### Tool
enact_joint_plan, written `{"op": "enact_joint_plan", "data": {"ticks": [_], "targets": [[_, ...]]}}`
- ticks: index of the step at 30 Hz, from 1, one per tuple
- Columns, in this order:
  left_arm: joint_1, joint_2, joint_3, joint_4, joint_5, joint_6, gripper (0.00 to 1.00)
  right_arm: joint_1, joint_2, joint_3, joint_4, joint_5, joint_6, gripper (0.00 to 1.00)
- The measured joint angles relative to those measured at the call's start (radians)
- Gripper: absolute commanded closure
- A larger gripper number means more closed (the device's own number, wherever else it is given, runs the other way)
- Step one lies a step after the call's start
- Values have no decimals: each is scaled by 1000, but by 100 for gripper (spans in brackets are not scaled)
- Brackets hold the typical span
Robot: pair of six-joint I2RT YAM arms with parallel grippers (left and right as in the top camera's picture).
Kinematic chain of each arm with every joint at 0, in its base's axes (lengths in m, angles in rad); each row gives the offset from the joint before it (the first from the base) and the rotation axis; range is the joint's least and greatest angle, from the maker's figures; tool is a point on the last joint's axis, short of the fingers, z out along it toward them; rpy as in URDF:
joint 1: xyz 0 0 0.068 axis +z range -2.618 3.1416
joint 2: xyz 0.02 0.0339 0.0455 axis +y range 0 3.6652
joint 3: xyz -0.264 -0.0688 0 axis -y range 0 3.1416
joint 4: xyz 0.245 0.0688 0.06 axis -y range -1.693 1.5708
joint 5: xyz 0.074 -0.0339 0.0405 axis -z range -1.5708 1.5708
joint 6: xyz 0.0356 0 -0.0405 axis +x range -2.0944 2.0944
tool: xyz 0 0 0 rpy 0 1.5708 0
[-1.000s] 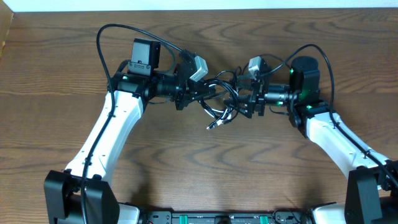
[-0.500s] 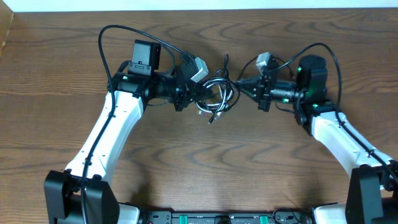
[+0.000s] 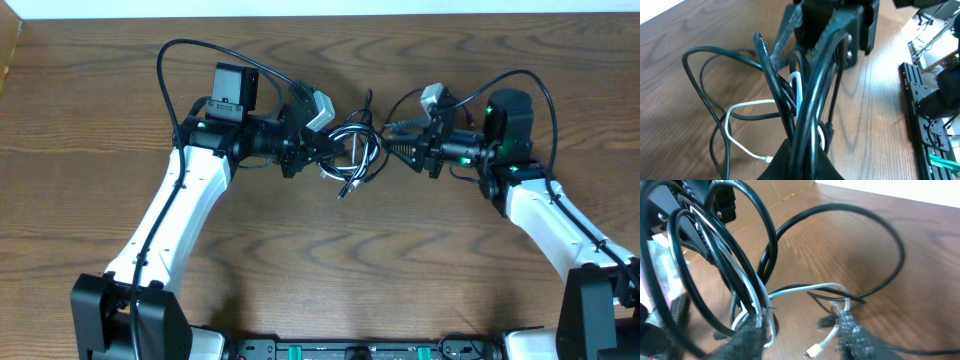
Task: Untangle cables
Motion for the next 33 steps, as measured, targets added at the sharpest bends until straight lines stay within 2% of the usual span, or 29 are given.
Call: {"op": "enact_joint_plan", "data": {"ticks": [1, 3, 6, 8, 11, 12, 33], "targets": [[0, 0, 0, 0, 8, 0, 92, 8, 0, 0, 0, 0, -2, 48], [0, 0, 0, 1, 18, 0, 92, 30, 0, 0, 0, 1, 0, 59], [0, 0, 0, 0, 22, 0, 92, 72, 0, 0, 0, 1, -4, 59], [0, 0, 0, 0, 22, 0, 92, 83, 0, 0, 0, 1, -4, 64], [1, 0, 0, 0, 22, 0, 93, 95, 0, 0, 1, 1, -10, 87], [1, 0, 0, 0, 22, 0, 93, 99, 0, 0, 2, 0, -8, 99], [-6, 0, 0, -23, -10, 0, 92, 68, 0, 0, 40, 56, -14, 99]]}}
